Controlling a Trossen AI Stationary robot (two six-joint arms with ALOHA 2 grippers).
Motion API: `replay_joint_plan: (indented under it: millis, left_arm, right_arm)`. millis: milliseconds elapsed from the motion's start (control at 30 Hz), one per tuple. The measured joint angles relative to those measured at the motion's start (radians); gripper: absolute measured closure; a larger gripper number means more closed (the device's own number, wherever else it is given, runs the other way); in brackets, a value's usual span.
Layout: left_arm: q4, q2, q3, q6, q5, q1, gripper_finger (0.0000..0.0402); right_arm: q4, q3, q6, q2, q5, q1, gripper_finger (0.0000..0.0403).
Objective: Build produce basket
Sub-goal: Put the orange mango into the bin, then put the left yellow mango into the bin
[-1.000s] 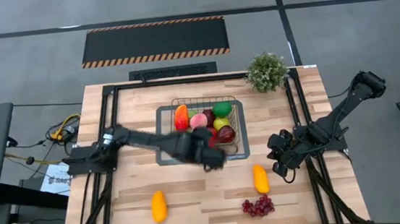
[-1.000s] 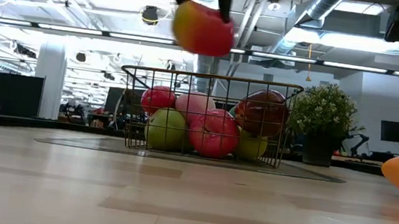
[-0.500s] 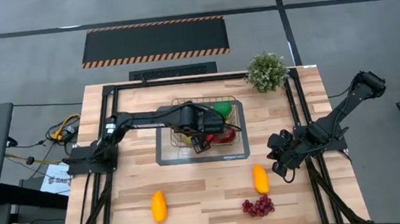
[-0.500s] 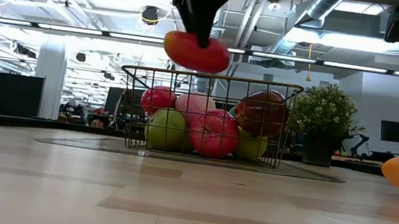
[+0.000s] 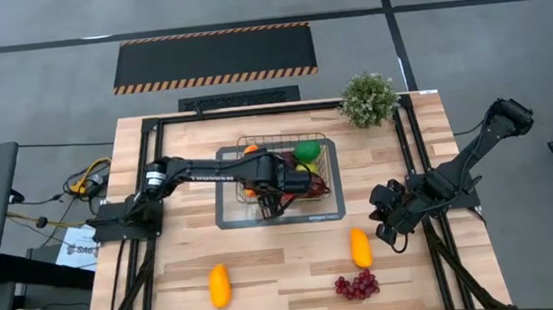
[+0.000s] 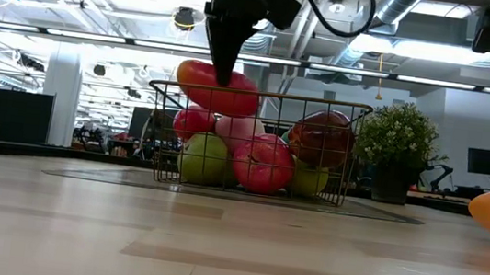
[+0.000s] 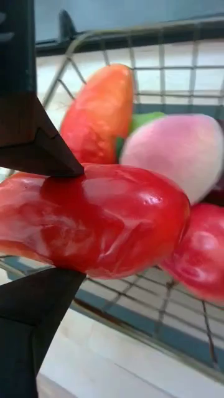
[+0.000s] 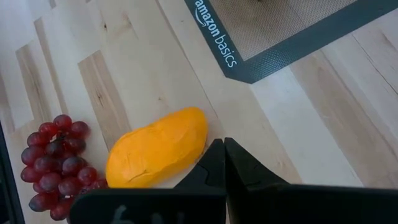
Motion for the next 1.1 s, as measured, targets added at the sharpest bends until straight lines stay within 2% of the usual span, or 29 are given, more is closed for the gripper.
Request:
replay_joint_plan:
  millis: [167, 467, 667, 833, 1100]
  left_arm:
    - [-0.007, 0.0, 0.0, 0.014, -0.001, -0.002, 0.0188]
    - [-0.017, 0.0, 0.0, 0.092, 0.024, -0.01, 0.0114]
    - [-0.017, -0.002, 0.0, 0.088, 0.027, -0.01, 0.0099]
    - [-0.017, -0.051, 0.002, -0.071, 0.06, -0.041, 0.0099]
    - [-0.017, -0.103, 0.003, -0.509, 0.104, -0.203, 0.0098]
  right_arm:
    - [0.0, 0.0, 0.0, 0.0, 0.0, 0.0, 0.0396]
    - [0.0, 0.0, 0.001, 0.0, 0.0, 0.0, 0.0396]
    - [0.0, 0.0, 0.0, 0.0, 0.0, 0.0, 0.0396]
    - [0.0, 0.0, 0.0, 0.0, 0.0, 0.0, 0.0396]
    - [0.0, 0.0, -0.005, 0.0, 0.0, 0.0, 0.0396]
